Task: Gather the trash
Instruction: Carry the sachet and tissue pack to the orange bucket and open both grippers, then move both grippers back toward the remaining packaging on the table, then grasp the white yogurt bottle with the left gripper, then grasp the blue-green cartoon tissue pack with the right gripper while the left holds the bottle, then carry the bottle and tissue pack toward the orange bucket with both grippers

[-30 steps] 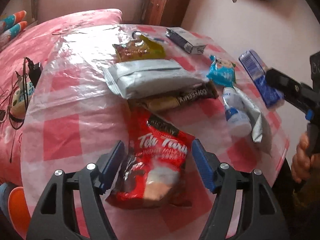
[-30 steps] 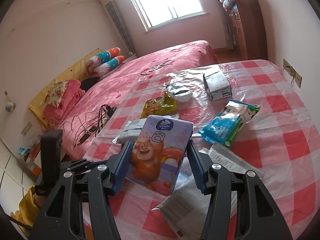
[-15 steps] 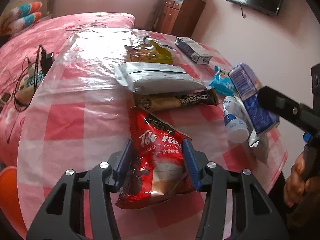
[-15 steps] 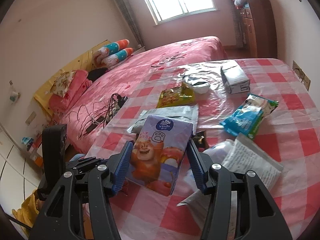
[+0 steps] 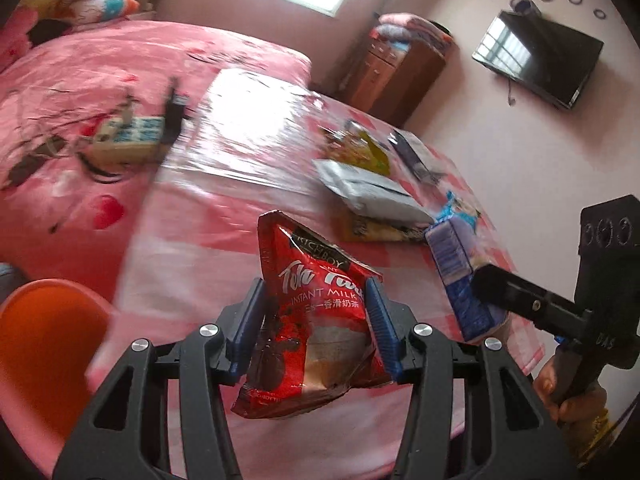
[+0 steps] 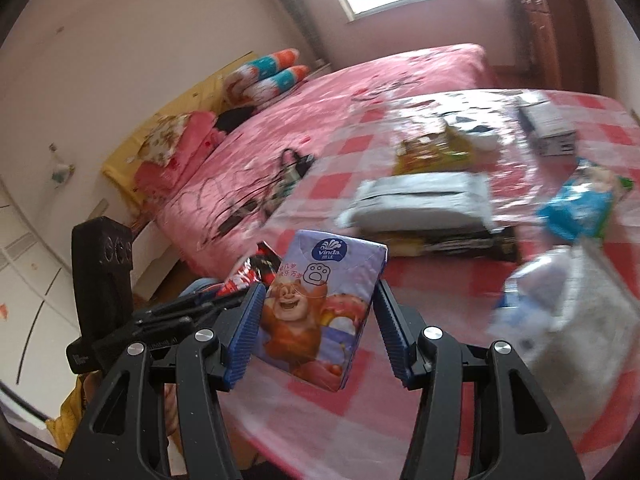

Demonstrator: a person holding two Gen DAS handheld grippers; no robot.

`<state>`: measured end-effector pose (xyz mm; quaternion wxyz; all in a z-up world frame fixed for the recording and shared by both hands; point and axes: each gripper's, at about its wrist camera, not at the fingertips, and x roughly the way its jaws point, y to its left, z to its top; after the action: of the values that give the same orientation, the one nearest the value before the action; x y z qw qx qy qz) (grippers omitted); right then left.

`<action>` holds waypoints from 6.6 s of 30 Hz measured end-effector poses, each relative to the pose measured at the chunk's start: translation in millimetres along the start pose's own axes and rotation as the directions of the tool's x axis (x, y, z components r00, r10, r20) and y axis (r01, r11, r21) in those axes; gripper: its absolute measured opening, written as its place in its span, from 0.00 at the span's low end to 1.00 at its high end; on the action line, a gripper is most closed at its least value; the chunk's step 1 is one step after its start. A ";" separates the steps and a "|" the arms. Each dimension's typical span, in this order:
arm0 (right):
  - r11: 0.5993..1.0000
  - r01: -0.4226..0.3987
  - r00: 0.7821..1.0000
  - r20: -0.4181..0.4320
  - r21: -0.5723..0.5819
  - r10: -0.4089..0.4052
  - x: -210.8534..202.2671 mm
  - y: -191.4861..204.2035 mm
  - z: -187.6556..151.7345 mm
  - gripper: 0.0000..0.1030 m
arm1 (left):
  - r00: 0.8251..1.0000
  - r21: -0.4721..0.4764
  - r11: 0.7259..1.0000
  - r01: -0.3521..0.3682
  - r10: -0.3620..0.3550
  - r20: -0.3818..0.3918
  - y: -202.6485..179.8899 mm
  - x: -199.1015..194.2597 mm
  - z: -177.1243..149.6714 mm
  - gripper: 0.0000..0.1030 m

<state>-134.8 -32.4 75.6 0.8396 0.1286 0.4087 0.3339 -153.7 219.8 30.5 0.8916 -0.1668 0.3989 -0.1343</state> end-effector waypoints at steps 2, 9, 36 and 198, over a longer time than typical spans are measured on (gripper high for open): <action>0.999 -0.038 0.999 -0.026 -0.014 0.038 11.2 13.3 0.5 0.54 | 0.999 -0.023 0.999 -0.037 0.038 0.018 14.7 -15.0 -2.2 0.50; 0.974 -0.196 0.973 -0.145 -0.117 0.178 66.3 83.8 -1.9 0.55 | 0.977 -0.171 0.966 -0.195 0.207 0.055 88.2 -65.2 -22.6 0.51; 0.975 -0.060 0.998 -0.005 -0.213 0.061 62.8 100.0 -6.1 0.90 | 0.881 -0.321 0.864 -0.387 0.449 0.148 144.3 -103.1 -39.6 0.80; 0.953 0.110 0.929 0.313 0.282 -0.200 -69.2 -215.6 37.4 0.23 | 0.968 -0.064 0.976 0.209 -0.216 -0.128 -140.8 130.4 109.2 0.21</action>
<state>-38.4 -236.7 35.4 0.8969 0.2598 0.3078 0.1825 -1.9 64.1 68.9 0.8387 -0.2215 0.4412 -0.2299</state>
